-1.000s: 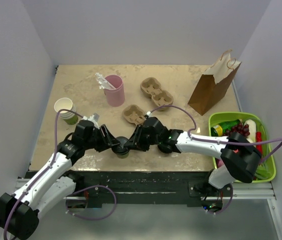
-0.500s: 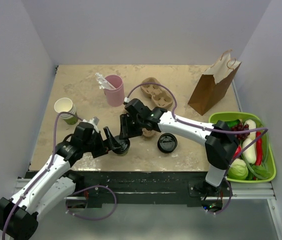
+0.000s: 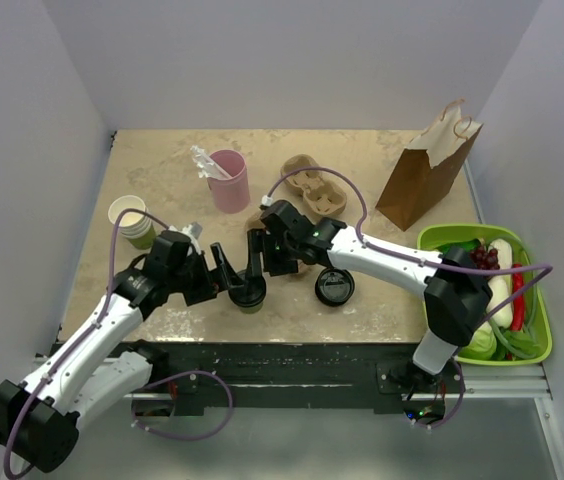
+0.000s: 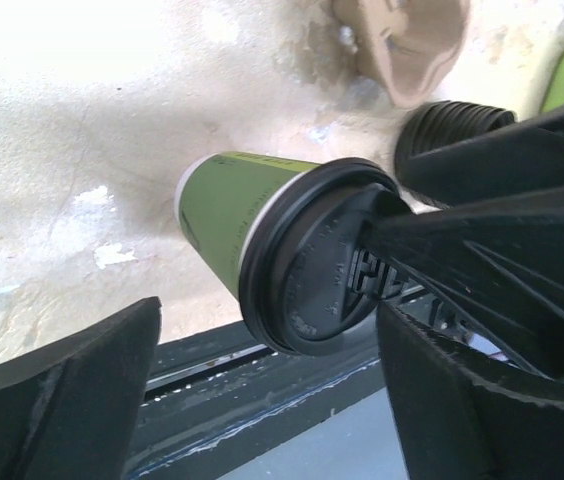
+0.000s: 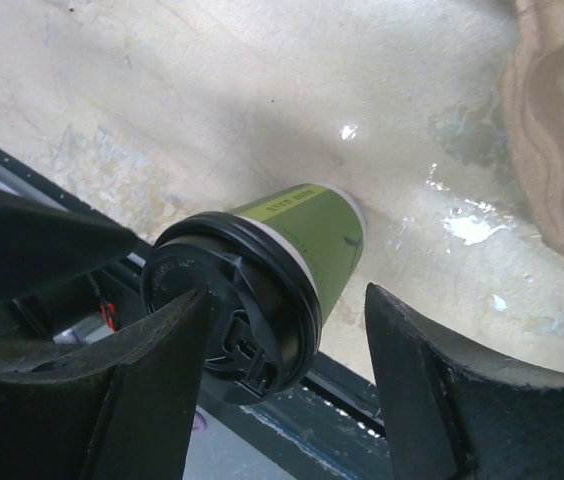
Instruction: Pack the takeout coffee
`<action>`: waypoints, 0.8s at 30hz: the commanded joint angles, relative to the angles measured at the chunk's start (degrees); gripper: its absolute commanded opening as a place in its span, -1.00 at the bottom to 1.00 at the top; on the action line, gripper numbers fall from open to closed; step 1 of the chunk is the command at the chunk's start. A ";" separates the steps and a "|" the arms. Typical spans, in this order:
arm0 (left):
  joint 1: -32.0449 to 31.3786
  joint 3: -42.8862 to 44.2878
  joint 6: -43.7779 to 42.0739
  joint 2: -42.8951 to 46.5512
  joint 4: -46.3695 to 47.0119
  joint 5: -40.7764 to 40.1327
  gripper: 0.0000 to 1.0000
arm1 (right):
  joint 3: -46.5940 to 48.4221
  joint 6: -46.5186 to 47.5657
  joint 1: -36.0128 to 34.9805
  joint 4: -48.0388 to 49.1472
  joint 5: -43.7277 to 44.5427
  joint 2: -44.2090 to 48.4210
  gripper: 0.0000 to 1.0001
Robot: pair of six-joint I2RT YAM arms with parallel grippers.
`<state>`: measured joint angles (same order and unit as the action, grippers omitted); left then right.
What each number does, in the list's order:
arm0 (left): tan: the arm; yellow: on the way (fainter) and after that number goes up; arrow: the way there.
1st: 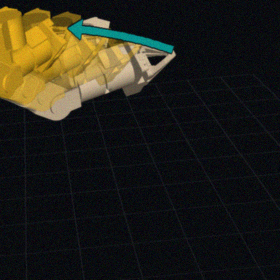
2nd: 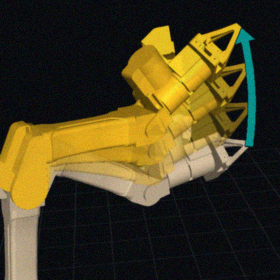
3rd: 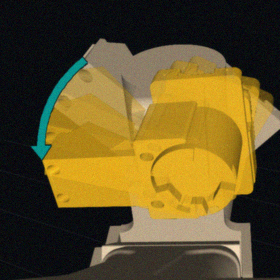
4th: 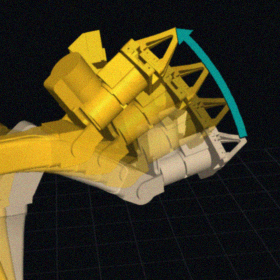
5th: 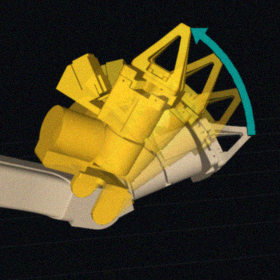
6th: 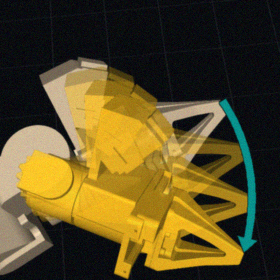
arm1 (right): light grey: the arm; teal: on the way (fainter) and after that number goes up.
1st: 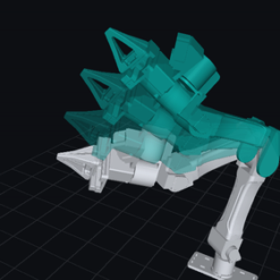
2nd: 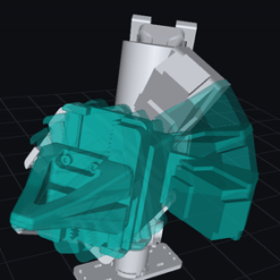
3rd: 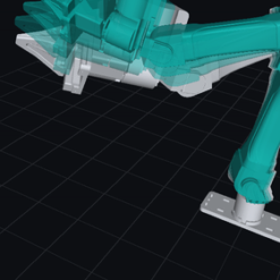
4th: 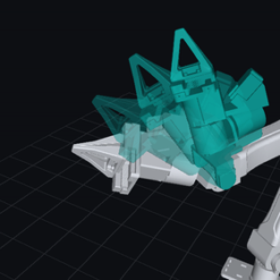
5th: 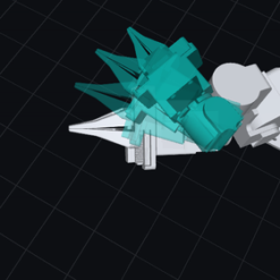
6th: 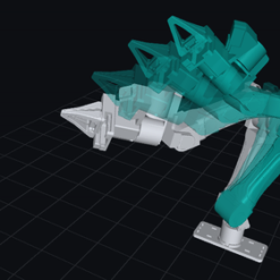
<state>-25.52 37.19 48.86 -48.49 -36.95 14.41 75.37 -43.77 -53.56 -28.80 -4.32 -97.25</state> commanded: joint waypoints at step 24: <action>0.03 -5.64 0.45 -3.89 10.14 4.39 0.22 | -6.82 0.53 0.30 9.45 -10.62 -0.05 -0.23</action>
<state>-25.52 32.86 48.93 -51.27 -30.09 18.02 70.89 -43.57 -53.39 -22.59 -12.91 -97.56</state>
